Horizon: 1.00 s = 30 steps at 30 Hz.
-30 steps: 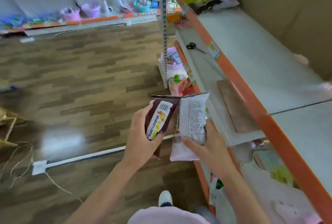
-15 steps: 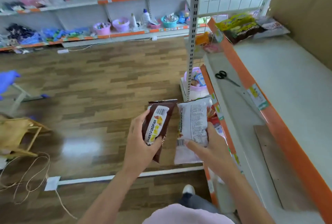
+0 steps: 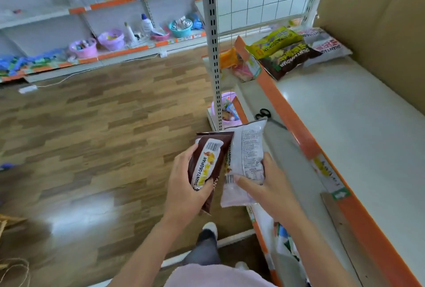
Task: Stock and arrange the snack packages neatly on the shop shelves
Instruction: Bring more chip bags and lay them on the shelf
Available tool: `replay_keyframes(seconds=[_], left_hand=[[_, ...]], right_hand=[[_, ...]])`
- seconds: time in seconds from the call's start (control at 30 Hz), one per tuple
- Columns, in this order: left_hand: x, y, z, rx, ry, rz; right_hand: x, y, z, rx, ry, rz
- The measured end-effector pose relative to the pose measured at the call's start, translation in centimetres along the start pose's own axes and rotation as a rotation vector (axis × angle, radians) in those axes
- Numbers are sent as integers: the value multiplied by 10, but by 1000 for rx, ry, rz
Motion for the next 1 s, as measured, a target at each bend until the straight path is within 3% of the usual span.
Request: replay_keyframes(seconds=[0.3,0.53,1.0], left_hand=[[-6,-136,1,-167,117,159],[-10,-194,15,-301,162,219],[50,-287,105,-585,111,419]], right_hand=[[-24,-92,11,212,26,54],[-28,-124,9,372,87,145],[-10,-186,-82,712,45,179]])
Point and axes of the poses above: each hand's wrist, its own y-axis away from the middle knuckle, its own z-axis out of the palm, x = y × z, the point moved 1 cm from there along -y, towards the middle knuckle, and after that the axes turned 1 degree about y, right-handed, at the moved point
